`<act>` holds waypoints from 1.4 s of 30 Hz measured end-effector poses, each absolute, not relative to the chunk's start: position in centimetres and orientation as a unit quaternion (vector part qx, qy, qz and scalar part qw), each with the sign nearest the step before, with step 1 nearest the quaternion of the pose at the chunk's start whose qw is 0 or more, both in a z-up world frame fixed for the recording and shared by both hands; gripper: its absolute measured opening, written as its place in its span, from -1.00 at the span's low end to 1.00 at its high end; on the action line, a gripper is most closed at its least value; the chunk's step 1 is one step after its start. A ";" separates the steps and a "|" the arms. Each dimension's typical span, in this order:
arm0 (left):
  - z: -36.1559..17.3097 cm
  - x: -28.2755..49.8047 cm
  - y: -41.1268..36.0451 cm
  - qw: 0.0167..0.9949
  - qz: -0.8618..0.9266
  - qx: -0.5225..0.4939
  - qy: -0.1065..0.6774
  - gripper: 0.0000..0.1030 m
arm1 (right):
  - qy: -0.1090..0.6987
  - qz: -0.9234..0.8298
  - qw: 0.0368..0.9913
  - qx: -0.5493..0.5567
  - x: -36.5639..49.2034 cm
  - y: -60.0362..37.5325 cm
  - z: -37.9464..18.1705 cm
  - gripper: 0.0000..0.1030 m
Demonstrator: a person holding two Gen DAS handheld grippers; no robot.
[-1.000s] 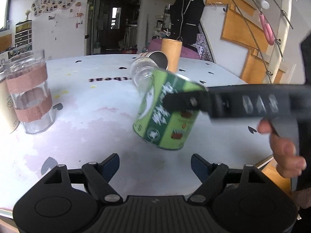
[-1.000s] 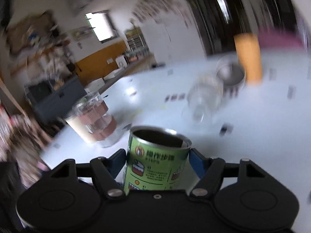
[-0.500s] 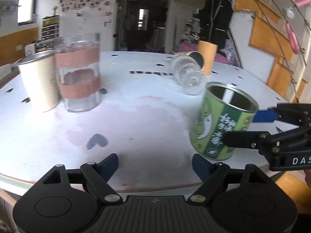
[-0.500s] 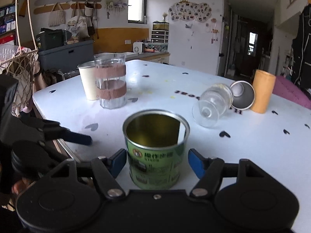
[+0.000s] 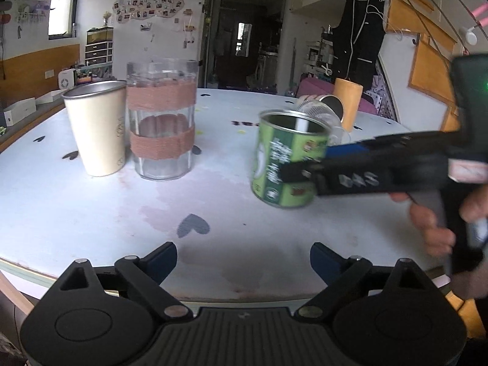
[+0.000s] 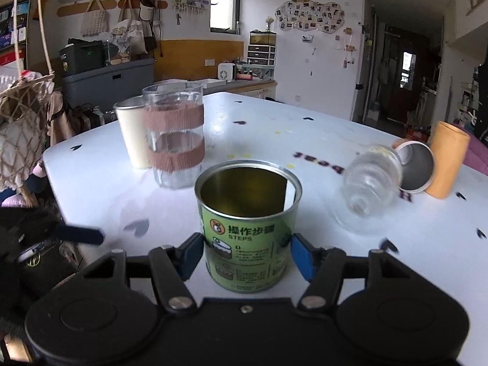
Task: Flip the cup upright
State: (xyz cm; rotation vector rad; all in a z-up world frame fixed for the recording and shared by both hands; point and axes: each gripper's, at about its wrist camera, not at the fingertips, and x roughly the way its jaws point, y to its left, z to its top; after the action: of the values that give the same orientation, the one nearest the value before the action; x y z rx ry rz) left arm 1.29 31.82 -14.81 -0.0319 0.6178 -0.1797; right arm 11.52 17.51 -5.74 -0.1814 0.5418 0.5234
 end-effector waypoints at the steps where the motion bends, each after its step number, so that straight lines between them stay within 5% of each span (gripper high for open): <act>1: -14.7 1.3 32.0 0.949 -0.087 -0.016 0.303 0.83 | 0.263 0.255 0.926 -0.087 12.3 18.1 -5.8 0.24; 18: -13.4 0.9 32.6 0.956 -0.073 -0.019 0.282 0.84 | 0.256 0.262 0.927 -0.074 18.6 23.6 -6.0 0.27; 21: -12.6 0.5 32.4 0.960 -0.068 -0.014 0.271 0.86 | 0.248 0.268 0.929 -0.059 17.7 22.5 -5.6 0.55; 42: -7.4 -3.0 29.6 0.981 -0.033 0.004 0.189 0.94 | 0.169 0.157 0.973 -0.011 4.0 8.3 -0.1 0.80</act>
State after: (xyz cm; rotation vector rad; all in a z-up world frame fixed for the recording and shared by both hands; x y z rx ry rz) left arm -2.96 29.63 -7.42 0.0079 0.3800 -0.0657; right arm 4.02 8.33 -0.06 -0.0221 0.3415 0.3162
